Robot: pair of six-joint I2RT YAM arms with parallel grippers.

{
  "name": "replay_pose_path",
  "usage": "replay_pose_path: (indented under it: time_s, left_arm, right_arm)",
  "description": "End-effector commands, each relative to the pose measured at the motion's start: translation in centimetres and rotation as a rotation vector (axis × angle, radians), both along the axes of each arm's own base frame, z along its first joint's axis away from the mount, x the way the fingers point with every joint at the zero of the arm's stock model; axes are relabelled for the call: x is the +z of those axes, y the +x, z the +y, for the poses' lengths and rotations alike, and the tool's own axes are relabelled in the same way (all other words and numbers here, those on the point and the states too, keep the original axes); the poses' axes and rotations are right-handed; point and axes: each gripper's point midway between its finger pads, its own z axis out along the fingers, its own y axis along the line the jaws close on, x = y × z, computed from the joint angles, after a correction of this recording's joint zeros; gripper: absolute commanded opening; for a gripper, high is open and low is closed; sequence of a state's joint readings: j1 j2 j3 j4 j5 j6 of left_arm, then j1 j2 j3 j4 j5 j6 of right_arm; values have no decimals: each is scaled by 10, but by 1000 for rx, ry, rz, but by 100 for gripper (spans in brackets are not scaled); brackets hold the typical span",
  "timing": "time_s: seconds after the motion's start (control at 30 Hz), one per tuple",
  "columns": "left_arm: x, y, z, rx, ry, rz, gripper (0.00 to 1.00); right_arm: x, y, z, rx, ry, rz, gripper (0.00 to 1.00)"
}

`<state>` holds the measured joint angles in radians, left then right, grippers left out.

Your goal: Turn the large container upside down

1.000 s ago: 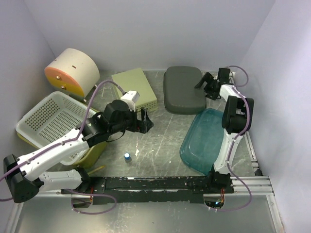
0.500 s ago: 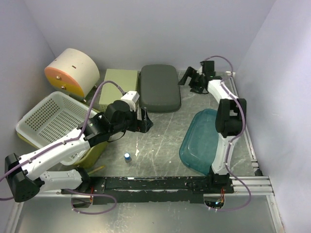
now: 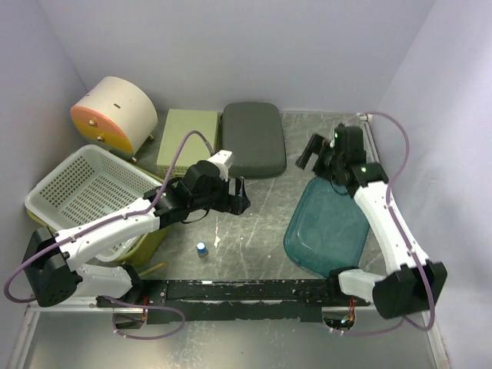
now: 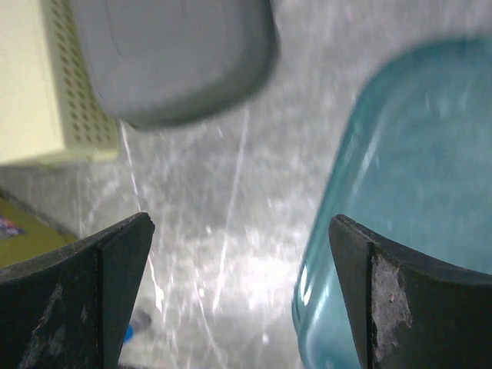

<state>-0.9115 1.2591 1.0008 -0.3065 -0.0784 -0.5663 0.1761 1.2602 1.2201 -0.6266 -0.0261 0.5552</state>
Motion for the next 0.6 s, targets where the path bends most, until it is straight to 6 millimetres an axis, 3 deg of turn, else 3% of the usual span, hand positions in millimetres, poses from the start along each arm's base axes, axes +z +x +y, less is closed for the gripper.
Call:
replay_pose_path:
  time_s: [0.0,0.1,0.23,0.47,0.57]
  left_arm:
    - [2,-2,-12,-61,-36,-19,96]
    - [1,-1,-9,-42,-56,-32,96]
    - [-4,-3,-11,-49,-79,-25,96]
    - [-6,-8,-18,-76,-89,15,96]
    - [-7,-10,-20,-88,-90,17,96]
  right_arm:
    - [-40,-84,8,-28,93,237,100]
    - [-50,-127,13,-13,142,341,100]
    - [-72,-164,21,-10,205,502,100]
    - [-101,-197,10,-47,132,707,100]
    - [-107,-200,3,-105,109,732,100]
